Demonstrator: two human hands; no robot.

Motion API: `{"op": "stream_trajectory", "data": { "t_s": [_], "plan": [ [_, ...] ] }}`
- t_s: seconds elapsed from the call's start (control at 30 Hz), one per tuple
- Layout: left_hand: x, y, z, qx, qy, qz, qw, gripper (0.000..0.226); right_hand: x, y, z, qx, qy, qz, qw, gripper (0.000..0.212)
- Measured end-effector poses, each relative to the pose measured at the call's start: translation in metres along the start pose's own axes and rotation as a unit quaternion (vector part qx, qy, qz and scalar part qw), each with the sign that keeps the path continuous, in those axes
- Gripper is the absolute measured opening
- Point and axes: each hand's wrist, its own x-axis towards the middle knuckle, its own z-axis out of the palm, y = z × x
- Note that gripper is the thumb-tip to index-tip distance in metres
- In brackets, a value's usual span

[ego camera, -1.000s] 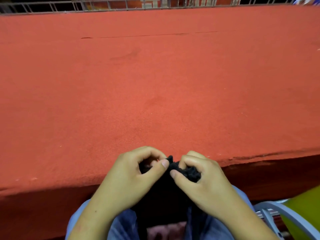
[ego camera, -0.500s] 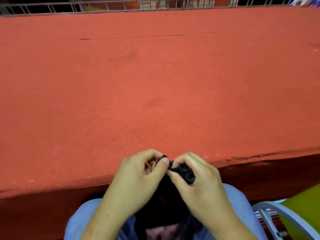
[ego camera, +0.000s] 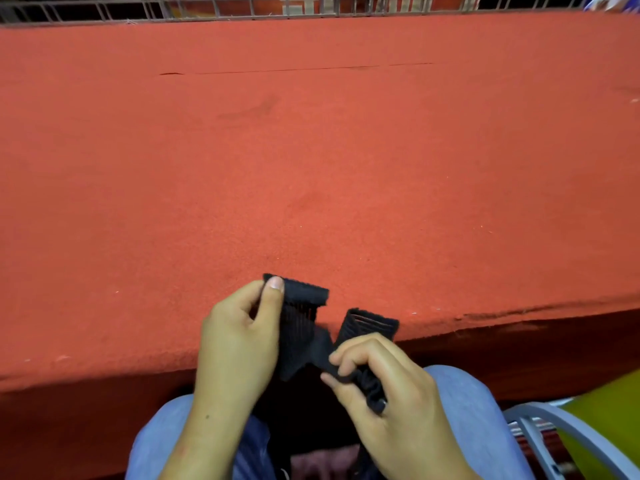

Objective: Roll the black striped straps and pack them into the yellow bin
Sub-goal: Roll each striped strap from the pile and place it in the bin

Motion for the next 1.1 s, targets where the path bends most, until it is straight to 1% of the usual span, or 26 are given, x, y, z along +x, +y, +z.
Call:
{"op": "stream_trajectory", "data": {
  "t_s": [0.1,0.2,0.23,0.33,0.4,0.5,0.57,0.6,0.63,0.7,0.77,0.87,0.97,1.03,1.07,1.1],
  "plan": [
    [0.009,-0.004,-0.009,-0.056,0.046,-0.014,0.997,0.047,-0.010,0.005,0.001,0.013,-0.027,0.026,0.999,0.021],
    [0.013,-0.007,-0.014,-0.138,0.049,-0.037,0.989,0.037,-0.014,0.005,-0.001,0.002,-0.040,0.097,0.995,0.026],
    [0.012,-0.006,-0.016,-0.160,0.043,-0.043,0.985,0.036,-0.013,0.003,-0.002,0.003,-0.022,0.128,0.991,0.027],
    [0.008,-0.001,-0.016,-0.216,0.028,-0.077,0.973,0.033,0.000,-0.003,-0.009,0.007,0.078,0.199,0.977,0.029],
    [0.003,0.005,-0.014,-0.251,0.013,-0.097,0.963,0.031,0.012,-0.006,-0.016,0.052,0.113,0.257,0.958,0.040],
    [-0.001,0.014,-0.010,-0.289,-0.011,-0.103,0.952,0.019,0.029,-0.010,-0.027,0.168,0.125,0.328,0.921,0.050],
    [-0.004,0.016,-0.007,-0.299,-0.030,-0.104,0.948,0.012,0.037,-0.012,-0.029,0.246,0.139,0.365,0.887,0.050],
    [-0.006,0.016,-0.004,-0.303,-0.040,-0.102,0.947,0.015,0.040,-0.013,-0.030,0.277,0.144,0.379,0.871,0.049],
    [-0.008,0.016,-0.003,-0.303,-0.048,-0.097,0.947,0.019,0.043,-0.015,-0.031,0.298,0.150,0.392,0.857,0.044],
    [-0.011,0.018,0.000,-0.279,-0.054,-0.071,0.956,0.026,0.047,-0.019,-0.032,0.327,0.159,0.404,0.839,0.039],
    [-0.013,0.019,0.001,-0.233,-0.075,-0.042,0.969,0.032,0.049,-0.021,-0.032,0.343,0.162,0.408,0.830,0.039],
    [-0.017,0.022,0.004,-0.185,-0.119,-0.032,0.975,0.036,0.049,-0.019,-0.029,0.338,0.163,0.397,0.837,0.039],
    [-0.021,0.026,0.004,-0.171,-0.151,-0.035,0.973,0.033,0.050,-0.019,-0.026,0.331,0.166,0.385,0.845,0.039],
    [-0.023,0.030,0.003,-0.180,-0.178,-0.032,0.967,0.025,0.050,-0.018,-0.024,0.326,0.158,0.381,0.851,0.040],
    [-0.024,0.031,0.002,-0.182,-0.194,-0.028,0.964,0.020,0.050,-0.018,-0.024,0.327,0.155,0.380,0.851,0.044],
    [-0.025,0.033,0.002,-0.180,-0.209,-0.021,0.961,0.020,0.049,-0.017,-0.024,0.328,0.154,0.382,0.850,0.050]
  ]
}}
